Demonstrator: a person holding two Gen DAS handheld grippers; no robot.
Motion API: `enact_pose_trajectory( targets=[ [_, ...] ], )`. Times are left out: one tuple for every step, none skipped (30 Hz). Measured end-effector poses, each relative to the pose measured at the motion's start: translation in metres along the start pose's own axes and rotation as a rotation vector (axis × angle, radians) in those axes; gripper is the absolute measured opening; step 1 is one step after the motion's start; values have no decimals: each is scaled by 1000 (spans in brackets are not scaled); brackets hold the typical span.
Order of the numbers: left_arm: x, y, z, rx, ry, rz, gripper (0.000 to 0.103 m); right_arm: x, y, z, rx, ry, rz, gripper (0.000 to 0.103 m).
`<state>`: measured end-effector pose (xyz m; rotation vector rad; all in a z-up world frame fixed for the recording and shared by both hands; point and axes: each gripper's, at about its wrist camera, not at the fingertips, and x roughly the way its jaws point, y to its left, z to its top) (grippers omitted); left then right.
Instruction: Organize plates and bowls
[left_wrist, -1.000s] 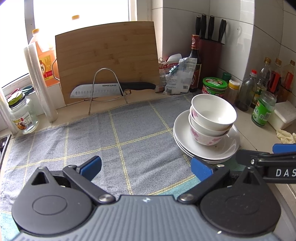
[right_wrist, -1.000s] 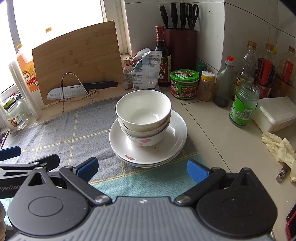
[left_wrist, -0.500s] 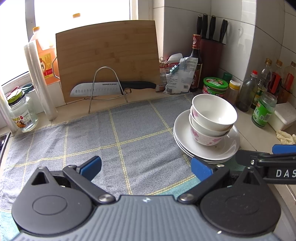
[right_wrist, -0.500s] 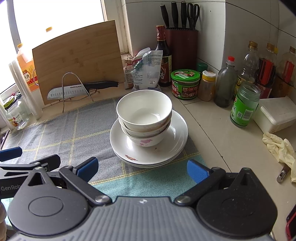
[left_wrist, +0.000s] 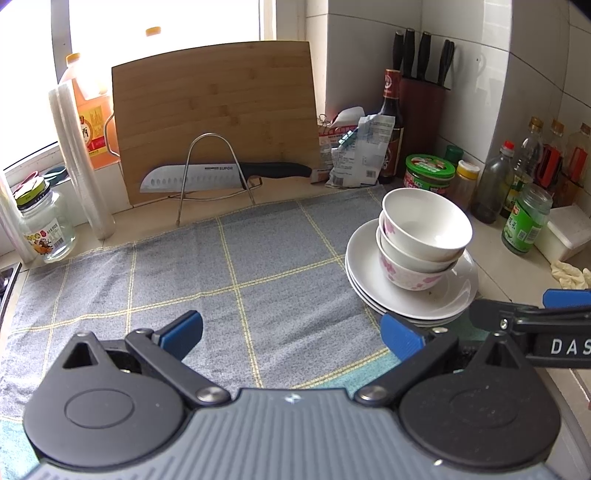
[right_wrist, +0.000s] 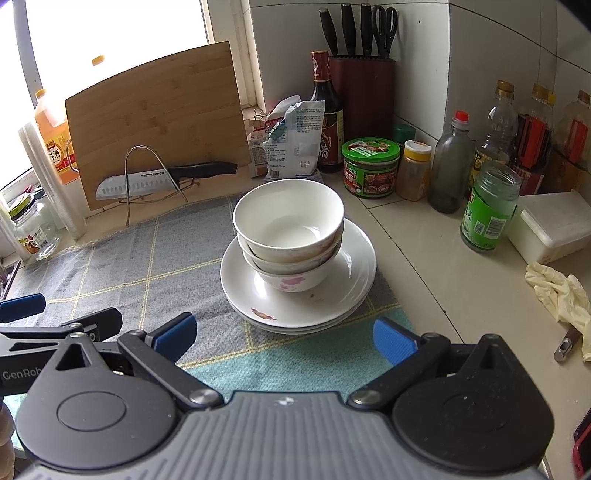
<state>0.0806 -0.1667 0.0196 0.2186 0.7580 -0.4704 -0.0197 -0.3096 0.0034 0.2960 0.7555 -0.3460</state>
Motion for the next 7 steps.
enact_pose_trajectory(
  targets=[
    [0,0,0,0,0,0,102,0,0,0,0,0,0,103],
    [0,0,0,0,0,0,102,0,0,0,0,0,0,103],
    [0,0,0,0,2,-1,102,0,0,0,0,0,-1,103],
    [0,0,0,-1,3,-1,102,0,0,0,1,1,0,103],
    [0,0,0,-1,4,0,102,0,0,0,0,1,0,103],
    [0,0,0,0,4,0,102,0,0,0,0,1,1,103],
    [0,0,0,1,4,-1,102,0,0,0,0,2,1,103]
  ],
)
